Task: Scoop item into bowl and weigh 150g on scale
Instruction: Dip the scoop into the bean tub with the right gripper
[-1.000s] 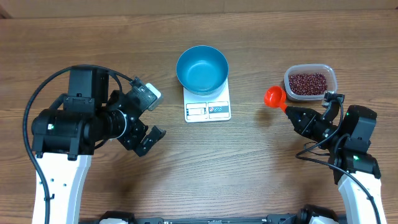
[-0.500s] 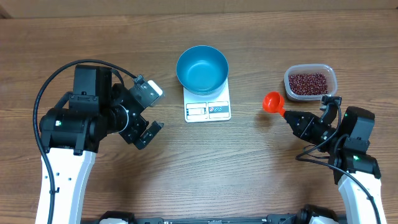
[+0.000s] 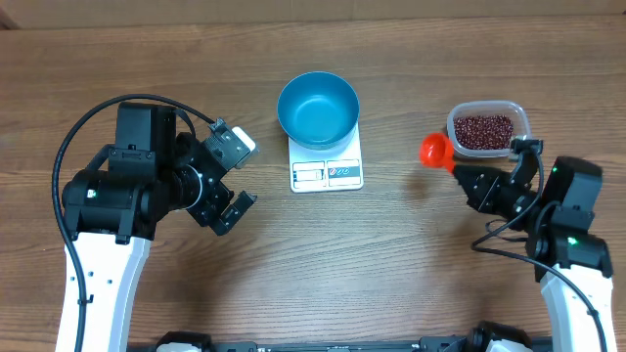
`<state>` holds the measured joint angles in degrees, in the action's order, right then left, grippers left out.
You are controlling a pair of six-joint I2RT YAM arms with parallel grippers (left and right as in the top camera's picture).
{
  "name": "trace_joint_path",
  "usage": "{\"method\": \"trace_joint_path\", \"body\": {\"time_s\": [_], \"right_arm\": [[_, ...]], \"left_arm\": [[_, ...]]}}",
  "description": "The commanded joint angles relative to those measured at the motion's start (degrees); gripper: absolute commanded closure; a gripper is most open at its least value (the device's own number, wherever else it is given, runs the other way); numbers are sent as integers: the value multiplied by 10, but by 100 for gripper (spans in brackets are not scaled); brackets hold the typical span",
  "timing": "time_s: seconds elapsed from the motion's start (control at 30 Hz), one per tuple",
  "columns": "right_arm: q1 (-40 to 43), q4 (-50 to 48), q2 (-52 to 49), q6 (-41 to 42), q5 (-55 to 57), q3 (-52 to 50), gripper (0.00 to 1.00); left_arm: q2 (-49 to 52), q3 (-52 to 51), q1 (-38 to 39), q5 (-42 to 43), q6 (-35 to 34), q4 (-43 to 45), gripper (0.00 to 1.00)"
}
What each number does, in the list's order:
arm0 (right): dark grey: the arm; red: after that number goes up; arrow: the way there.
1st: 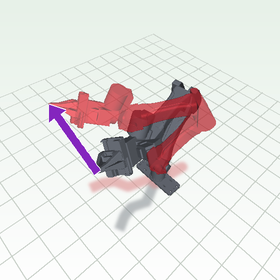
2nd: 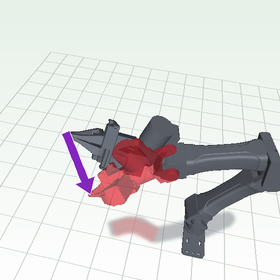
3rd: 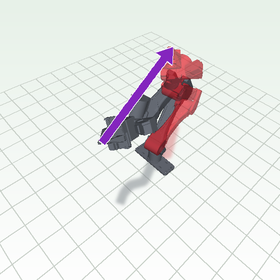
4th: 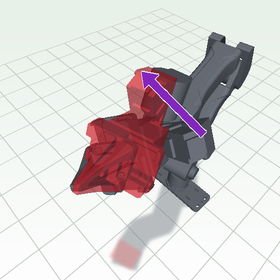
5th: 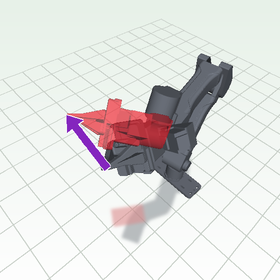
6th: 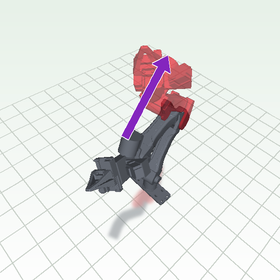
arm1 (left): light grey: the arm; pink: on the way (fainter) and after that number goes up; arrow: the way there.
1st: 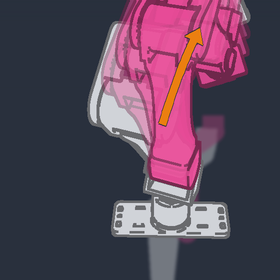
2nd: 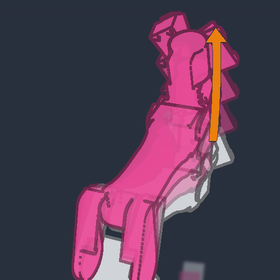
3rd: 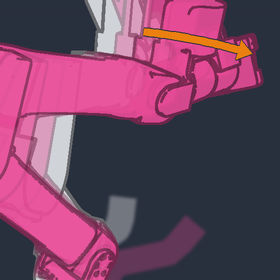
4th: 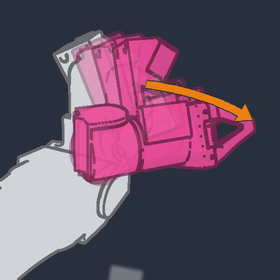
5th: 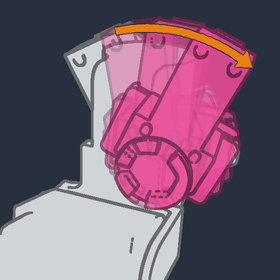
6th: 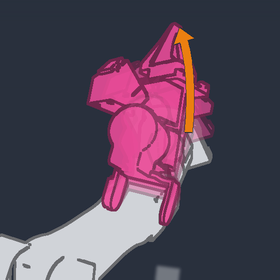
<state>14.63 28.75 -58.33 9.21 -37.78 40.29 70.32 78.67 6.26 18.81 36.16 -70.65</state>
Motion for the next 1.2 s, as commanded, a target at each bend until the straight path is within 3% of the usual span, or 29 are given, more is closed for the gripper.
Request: {"method": "trace_joint_path", "body": {"time_s": [0.0,0.43,1.17], "right_arm": [[2,17,7,-38,107,46,96],[1,24,-20,-54,336,97,96],[-22,-51,-201,-128,384,149,96]], "left_arm": [[1,-3,-2,-2,-6,0,0],[1,-3,-2,-2,-6,0,0],[1,-3,-2,-2,-6,0,0]]}}
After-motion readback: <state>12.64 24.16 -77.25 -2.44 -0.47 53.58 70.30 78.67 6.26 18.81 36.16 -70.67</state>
